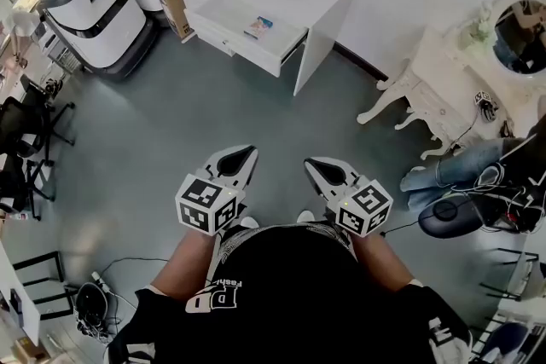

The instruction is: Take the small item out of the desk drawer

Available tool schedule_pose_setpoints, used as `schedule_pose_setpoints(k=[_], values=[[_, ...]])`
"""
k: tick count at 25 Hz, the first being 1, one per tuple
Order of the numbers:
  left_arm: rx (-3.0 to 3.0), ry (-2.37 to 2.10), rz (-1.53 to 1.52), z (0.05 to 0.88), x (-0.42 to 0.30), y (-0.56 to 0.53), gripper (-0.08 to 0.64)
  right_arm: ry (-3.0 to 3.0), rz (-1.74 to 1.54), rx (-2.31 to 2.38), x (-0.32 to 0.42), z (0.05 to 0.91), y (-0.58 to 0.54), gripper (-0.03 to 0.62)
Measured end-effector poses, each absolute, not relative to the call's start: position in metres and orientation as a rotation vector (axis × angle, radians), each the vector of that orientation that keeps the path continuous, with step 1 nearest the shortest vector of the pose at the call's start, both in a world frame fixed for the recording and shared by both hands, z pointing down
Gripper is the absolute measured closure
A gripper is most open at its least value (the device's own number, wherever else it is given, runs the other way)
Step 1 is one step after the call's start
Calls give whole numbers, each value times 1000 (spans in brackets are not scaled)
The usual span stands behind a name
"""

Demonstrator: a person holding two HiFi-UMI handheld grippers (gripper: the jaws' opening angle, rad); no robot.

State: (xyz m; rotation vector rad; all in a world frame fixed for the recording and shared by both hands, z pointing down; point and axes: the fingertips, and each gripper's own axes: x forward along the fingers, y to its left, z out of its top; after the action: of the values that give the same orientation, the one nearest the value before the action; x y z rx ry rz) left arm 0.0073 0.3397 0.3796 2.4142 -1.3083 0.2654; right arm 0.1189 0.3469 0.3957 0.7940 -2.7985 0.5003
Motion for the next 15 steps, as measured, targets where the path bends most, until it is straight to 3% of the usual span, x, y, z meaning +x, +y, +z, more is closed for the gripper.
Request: schedule_pose_setpoints(k=[15], values=[[2368,-1295,250,401,-18,356,543,-2778,480,731,82,405,366,583]])
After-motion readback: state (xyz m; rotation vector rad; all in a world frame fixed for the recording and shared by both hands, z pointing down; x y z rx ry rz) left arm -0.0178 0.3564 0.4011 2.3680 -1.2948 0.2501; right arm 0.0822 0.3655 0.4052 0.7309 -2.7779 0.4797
